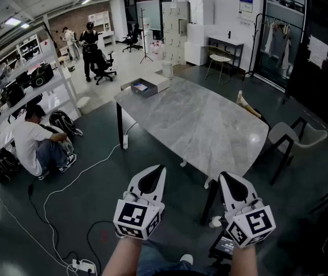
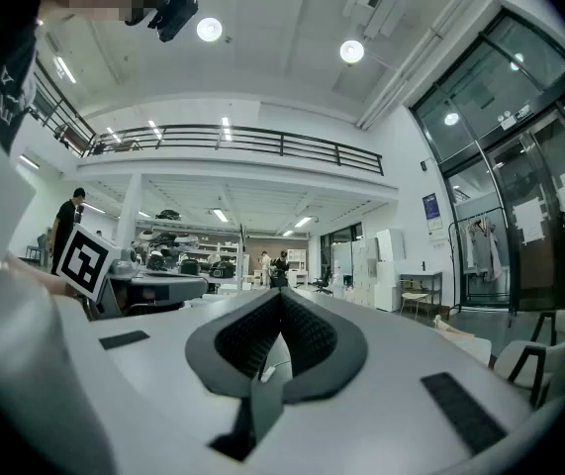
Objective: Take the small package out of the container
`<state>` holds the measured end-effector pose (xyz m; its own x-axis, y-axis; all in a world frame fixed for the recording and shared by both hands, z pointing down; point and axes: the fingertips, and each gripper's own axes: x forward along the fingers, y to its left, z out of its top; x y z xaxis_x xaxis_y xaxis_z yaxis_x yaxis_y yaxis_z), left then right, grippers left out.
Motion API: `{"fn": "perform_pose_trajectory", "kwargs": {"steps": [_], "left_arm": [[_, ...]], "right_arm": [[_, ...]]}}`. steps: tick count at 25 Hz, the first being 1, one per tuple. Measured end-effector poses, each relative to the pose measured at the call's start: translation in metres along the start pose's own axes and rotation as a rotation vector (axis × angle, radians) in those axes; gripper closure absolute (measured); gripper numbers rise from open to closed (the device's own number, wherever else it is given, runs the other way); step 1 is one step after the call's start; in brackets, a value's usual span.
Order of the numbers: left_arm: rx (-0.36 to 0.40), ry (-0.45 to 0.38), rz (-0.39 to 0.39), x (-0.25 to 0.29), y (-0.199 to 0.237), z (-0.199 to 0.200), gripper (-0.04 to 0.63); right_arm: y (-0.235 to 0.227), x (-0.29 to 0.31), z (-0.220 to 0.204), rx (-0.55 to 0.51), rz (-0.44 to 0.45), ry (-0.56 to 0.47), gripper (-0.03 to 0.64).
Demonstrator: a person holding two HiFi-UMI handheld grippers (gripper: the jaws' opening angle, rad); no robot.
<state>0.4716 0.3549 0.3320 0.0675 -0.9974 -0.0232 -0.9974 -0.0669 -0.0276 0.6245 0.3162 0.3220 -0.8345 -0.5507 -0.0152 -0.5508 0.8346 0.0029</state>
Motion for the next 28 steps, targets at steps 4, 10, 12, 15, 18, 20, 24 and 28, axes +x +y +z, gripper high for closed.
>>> {"fn": "perform_pose_trajectory", "kwargs": {"steps": [4,10,12,15,18,20,24,28], "left_arm": [[-0.004,-0.002,0.004,0.001,0.023,0.000,0.584],[-0.026,-0.004,0.024,-0.002,0.066,-0.003,0.584],[-0.033,-0.002,0.031,-0.002,0.082,-0.005,0.584],[-0.045,0.001,0.041,-0.001,0.110,-0.007,0.584],[-0.057,0.010,0.047,0.001,0.142,-0.011,0.584],[-0.066,0.013,0.051,0.003,0.165,-0.014,0.584],[-0.087,0.018,0.065,0.006,0.214,-0.018,0.584],[-0.095,0.029,0.062,0.012,0.264,-0.023,0.584]], "right_arm": [[0.010,0.019,0.000,-0.005,0.002,0.000,0.591],[0.032,0.053,-0.001,-0.010,0.020,0.007,0.592],[0.039,0.066,0.001,0.017,0.029,-0.010,0.592],[0.052,0.089,0.001,0.030,0.052,-0.011,0.591],[0.066,0.117,-0.003,0.016,0.055,0.015,0.592],[0.076,0.138,-0.005,0.013,0.063,0.026,0.591],[0.098,0.183,-0.006,0.000,0.084,0.043,0.592],[0.114,0.228,-0.006,0.002,0.080,0.049,0.592]]}}
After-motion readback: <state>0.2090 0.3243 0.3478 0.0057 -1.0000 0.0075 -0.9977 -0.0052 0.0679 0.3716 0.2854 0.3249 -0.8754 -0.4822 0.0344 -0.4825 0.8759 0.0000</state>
